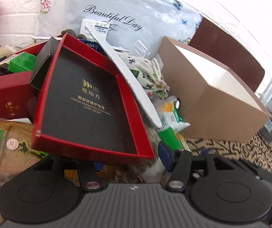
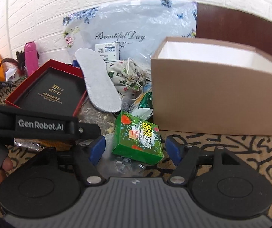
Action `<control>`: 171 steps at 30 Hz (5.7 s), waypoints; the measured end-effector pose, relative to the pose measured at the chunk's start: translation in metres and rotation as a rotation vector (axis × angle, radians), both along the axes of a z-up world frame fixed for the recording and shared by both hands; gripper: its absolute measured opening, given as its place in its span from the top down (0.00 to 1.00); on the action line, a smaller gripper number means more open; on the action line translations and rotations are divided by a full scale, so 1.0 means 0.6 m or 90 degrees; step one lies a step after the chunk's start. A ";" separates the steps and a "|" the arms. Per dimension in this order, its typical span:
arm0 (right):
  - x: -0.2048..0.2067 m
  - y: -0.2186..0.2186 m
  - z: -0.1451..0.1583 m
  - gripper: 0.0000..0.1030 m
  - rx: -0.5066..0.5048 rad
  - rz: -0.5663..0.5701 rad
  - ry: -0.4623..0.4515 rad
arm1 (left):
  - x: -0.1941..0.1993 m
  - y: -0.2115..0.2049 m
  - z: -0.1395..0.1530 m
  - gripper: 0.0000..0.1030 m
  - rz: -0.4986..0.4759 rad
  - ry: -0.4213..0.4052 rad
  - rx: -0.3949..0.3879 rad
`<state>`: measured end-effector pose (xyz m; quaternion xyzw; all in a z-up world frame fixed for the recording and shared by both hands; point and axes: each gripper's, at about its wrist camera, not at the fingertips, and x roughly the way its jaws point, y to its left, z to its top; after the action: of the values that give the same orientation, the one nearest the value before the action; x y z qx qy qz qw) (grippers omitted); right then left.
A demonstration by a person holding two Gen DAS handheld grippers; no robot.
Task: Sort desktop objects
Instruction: 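Lift the green snack box with the right tool, then grasp the burlap sachet with the left tool while the right tool holds the green box, then carry the sachet and green box into the beige box and open both tools, then withdraw both tools from the beige box back toward the pile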
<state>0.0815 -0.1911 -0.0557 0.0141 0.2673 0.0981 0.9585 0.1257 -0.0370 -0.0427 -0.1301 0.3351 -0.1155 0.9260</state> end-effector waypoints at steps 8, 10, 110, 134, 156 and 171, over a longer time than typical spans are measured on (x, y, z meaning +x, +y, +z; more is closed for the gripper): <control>0.031 -0.029 -0.025 0.39 0.081 -0.013 0.046 | 0.033 -0.015 -0.009 0.45 -0.004 0.010 0.003; 0.031 -0.035 -0.027 0.41 0.100 -0.008 0.054 | 0.029 -0.014 -0.008 0.50 -0.005 0.009 0.000; -0.056 -0.194 0.181 0.42 -0.037 -0.095 -0.155 | 0.009 -0.160 0.267 0.61 -0.152 -0.176 -0.062; 0.227 -0.320 0.089 0.42 -0.161 -0.128 0.076 | 0.248 -0.355 0.129 0.92 -0.196 0.018 -0.029; 0.171 -0.299 0.115 0.12 -0.152 -0.110 -0.019 | 0.173 -0.325 0.151 0.03 -0.200 -0.049 -0.008; 0.048 -0.227 0.163 0.11 -0.109 -0.099 -0.084 | 0.028 -0.269 0.170 0.03 -0.233 -0.068 0.005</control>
<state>0.1102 -0.3274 0.0418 -0.0531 0.2093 0.0010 0.9764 0.1422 -0.1983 0.0596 -0.0569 0.3038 -0.2877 0.9065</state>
